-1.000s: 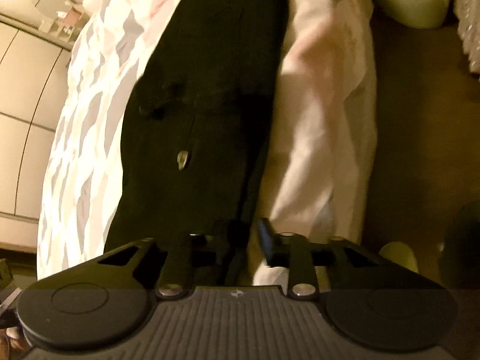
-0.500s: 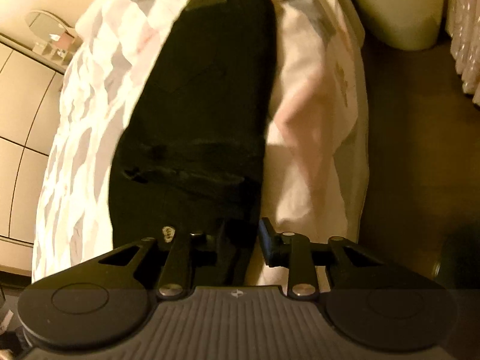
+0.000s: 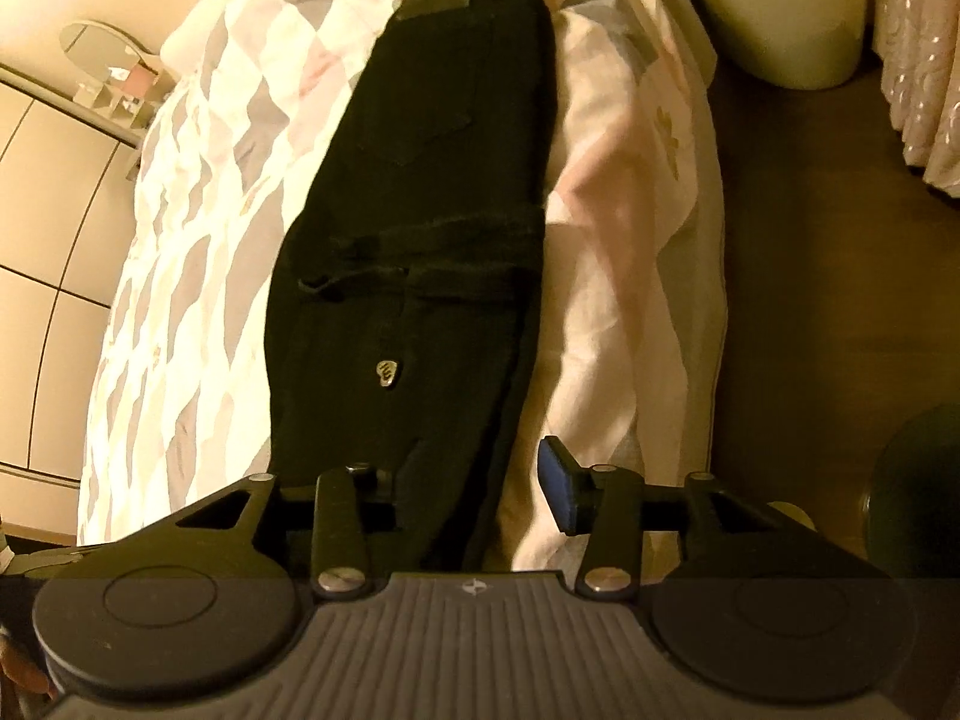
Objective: Fold clothes
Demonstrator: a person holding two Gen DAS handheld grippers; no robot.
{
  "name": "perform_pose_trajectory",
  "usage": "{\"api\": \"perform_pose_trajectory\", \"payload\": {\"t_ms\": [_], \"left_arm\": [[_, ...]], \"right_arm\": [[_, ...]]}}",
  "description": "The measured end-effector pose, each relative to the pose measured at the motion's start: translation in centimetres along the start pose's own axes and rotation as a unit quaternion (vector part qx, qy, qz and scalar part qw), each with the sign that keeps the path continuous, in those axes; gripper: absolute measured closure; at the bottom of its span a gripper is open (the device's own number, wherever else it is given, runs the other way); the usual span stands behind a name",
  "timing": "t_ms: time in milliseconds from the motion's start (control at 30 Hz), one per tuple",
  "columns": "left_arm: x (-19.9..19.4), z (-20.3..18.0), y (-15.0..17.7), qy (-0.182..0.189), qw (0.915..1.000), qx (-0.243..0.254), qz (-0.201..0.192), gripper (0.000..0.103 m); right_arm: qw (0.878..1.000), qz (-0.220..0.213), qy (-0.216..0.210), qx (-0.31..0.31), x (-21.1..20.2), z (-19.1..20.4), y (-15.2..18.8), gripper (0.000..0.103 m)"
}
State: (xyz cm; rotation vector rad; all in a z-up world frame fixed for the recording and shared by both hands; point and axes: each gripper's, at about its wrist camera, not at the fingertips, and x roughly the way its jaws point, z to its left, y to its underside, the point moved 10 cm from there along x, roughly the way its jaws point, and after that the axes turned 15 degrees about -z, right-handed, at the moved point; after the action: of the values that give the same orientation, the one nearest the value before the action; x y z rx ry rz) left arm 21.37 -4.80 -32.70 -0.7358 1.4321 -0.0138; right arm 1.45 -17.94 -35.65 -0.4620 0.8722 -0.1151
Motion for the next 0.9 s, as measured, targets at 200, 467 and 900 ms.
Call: {"api": "perform_pose_trajectory", "payload": {"t_ms": [200,467,900], "left_arm": [[-0.9,-0.3,0.6,0.029,0.9964,0.064,-0.046,0.070],[-2.9,-1.6,7.7,0.030,0.8905,0.433,-0.135,0.055],[1.7,-3.1,11.5,0.015,0.7285,0.656,-0.196,0.050]], "right_arm": [[0.996,-0.004,-0.010,-0.091,-1.7,2.2,1.5,0.053],[0.915,0.026,-0.062,-0.398,-3.1,7.3,11.0,0.031],[0.763,0.001,-0.065,-0.643,-1.1,7.8,18.3,0.020]]}}
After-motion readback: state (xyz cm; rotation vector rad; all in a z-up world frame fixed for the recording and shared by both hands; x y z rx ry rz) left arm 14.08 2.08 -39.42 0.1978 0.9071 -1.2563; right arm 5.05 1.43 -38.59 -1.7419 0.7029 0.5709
